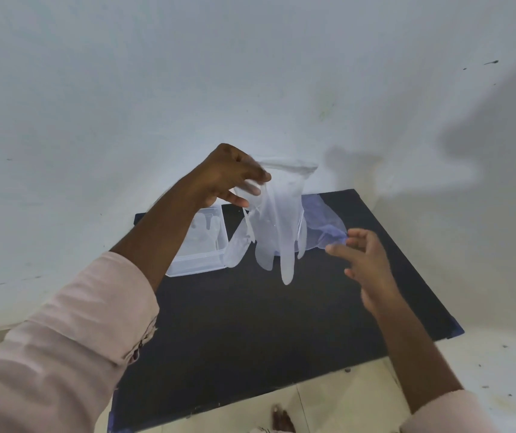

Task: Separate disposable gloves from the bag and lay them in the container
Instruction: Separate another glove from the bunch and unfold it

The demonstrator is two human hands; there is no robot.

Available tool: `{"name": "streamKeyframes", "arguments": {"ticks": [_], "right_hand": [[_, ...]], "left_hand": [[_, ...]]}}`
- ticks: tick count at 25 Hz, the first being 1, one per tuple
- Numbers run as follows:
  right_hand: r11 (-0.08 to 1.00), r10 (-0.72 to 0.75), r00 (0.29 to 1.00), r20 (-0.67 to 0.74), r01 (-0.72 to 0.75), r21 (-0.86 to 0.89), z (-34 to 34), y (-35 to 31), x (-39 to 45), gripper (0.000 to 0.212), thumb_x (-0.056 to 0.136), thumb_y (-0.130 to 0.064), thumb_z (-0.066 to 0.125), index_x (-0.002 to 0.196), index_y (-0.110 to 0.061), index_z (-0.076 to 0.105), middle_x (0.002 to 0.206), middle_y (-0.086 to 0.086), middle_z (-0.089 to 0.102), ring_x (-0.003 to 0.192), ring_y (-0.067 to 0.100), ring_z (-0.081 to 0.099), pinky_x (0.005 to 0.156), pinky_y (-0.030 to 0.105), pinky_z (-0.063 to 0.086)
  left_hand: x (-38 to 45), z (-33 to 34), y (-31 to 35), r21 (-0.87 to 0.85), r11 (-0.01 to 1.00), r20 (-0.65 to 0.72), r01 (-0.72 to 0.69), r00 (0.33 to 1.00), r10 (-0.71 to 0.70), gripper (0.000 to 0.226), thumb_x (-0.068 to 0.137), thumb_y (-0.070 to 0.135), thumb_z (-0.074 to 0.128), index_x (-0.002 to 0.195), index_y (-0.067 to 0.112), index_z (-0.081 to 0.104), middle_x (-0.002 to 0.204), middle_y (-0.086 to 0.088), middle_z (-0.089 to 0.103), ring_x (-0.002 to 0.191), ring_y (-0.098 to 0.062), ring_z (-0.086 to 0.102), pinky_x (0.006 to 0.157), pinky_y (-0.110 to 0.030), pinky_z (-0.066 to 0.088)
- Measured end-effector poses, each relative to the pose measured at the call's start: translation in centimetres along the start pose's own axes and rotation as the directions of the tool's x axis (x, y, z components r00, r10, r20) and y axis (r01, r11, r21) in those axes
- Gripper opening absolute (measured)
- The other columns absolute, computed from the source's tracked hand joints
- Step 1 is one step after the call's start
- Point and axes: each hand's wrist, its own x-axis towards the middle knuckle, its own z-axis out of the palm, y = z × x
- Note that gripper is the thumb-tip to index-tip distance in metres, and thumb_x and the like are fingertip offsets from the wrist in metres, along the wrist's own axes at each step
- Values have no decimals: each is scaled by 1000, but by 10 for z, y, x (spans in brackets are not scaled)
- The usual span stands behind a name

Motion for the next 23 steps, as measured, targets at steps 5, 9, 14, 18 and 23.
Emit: {"name": "streamKeyframes", "arguments": {"ticks": [5, 9, 14, 18, 23], "right_hand": [[985, -153, 937, 313, 170, -27, 11, -67, 18, 67, 63, -39, 81, 124, -24, 57, 120, -3, 60, 107, 20, 62, 74, 33, 51], [967, -246, 896, 369, 255, 25, 38, -90, 25, 26, 80, -20, 76, 105, -17, 72, 98, -2, 70, 86, 15, 65, 63, 28, 51], [967, -253, 903, 348, 234, 98, 45, -99, 24, 4, 85, -19, 69, 84, -16, 72, 82, 2, 73, 76, 15, 68, 55, 24, 49], [968, -252, 905, 342, 231, 100, 41, -102, 23, 5, 87, -18, 68, 85, -16, 71, 83, 3, 72, 76, 17, 68, 54, 23, 51], [970, -244, 912, 331, 229, 84, 36, -103, 24, 6, 88, -18, 67, 86, -14, 71, 85, 5, 72, 77, 19, 69, 54, 22, 51]], "left_hand": [[-7, -5, 4, 75, 997, 153, 18, 988, -29, 14, 82, 20, 75, 91, 8, 75, 104, -12, 76, 90, -23, 75, 52, -26, 55], [-13, -12, 4, 87, 996, 178, 17, 983, -32, 15, 84, 19, 74, 93, 8, 75, 103, -10, 76, 92, -22, 74, 52, -26, 55], [-21, -36, -18, 126, 992, 203, -21, 979, -5, 16, 82, 10, 76, 97, 7, 73, 96, -11, 74, 87, -15, 71, 55, -27, 56], [-20, -47, -46, 197, 980, 212, 2, 976, -45, 20, 80, 3, 76, 99, 6, 75, 90, -6, 76, 82, -11, 71, 57, -31, 59], [-19, -53, -61, 411, 911, 63, 28, 996, -59, 29, 74, -4, 76, 97, 15, 74, 104, -8, 73, 86, -19, 71, 52, -25, 57]]}}
